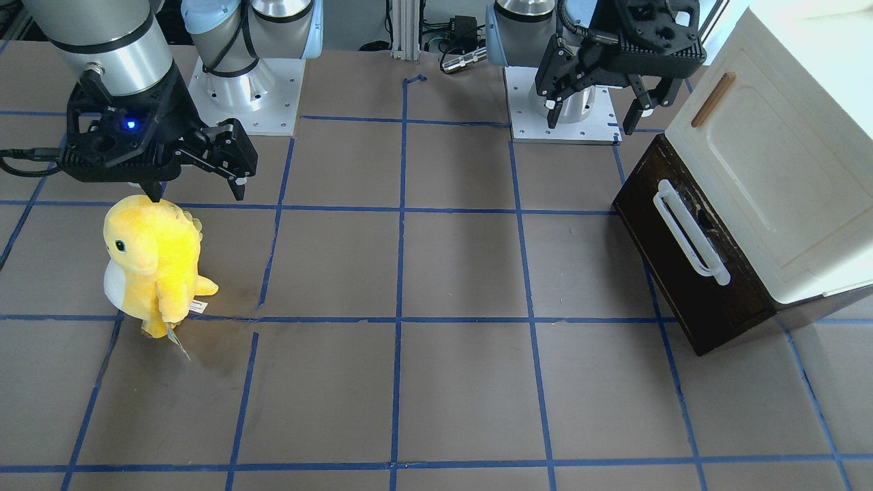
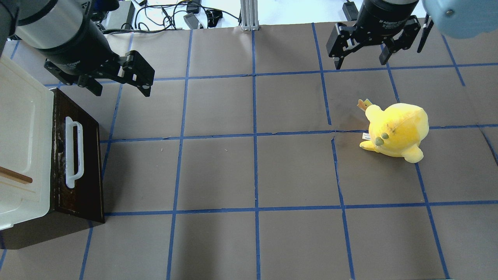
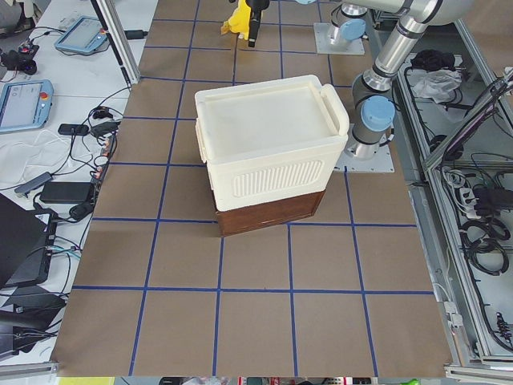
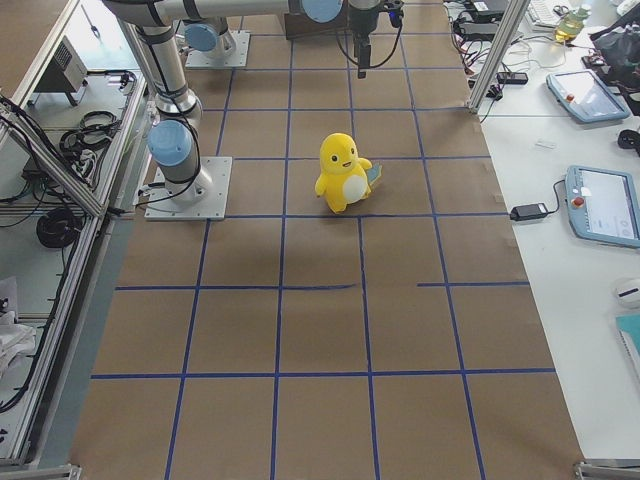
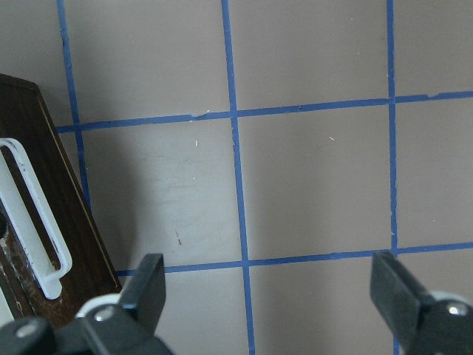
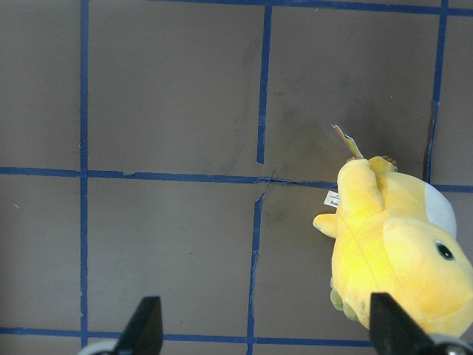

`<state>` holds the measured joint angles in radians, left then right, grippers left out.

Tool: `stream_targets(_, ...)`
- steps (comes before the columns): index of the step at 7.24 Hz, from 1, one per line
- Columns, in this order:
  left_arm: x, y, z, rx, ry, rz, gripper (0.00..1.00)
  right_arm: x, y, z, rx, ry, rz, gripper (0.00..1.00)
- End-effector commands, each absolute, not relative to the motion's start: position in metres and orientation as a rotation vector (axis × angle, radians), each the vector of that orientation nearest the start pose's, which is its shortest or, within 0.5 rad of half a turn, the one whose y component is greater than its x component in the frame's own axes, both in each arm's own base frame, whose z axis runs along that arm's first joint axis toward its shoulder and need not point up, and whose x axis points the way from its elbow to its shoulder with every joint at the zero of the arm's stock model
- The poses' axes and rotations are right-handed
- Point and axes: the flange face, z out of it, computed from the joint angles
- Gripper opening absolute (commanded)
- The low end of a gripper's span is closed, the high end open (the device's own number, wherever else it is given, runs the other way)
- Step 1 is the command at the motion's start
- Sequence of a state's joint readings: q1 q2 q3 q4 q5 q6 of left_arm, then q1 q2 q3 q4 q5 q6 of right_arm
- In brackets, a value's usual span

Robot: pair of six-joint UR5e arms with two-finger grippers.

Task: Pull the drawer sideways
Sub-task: 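Move the left gripper down toward the white handle of the wooden drawer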

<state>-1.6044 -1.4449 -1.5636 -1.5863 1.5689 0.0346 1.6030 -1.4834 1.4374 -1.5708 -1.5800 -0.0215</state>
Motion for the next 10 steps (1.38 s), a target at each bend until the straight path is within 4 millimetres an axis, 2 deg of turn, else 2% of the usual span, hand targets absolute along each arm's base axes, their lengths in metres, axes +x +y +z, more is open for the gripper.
stream_targets(1, -0.148, -0.441, 0.549, 0.106, 3.136, -0.185, 1.00, 0.149, -0.529, 0.509, -0.084, 3.149, -0.073, 1.00)
stream_targets(7, -0.148, -0.449, 0.538, 0.125, 3.137, -0.157, 1.00, 0.149, -0.529, 0.509, -0.084, 3.149, -0.073, 1.00)
stream_targets(9, -0.148, -0.462, 0.532, 0.101, 3.134, -0.193, 1.00, 0.149, -0.529, 0.509, -0.084, 3.149, -0.073, 1.00)
stream_targets(10, -0.141, -0.478, 0.518, 0.086, 3.070, -0.184, 1.00, 0.149, -0.529, 0.509, -0.084, 3.149, -0.073, 1.00)
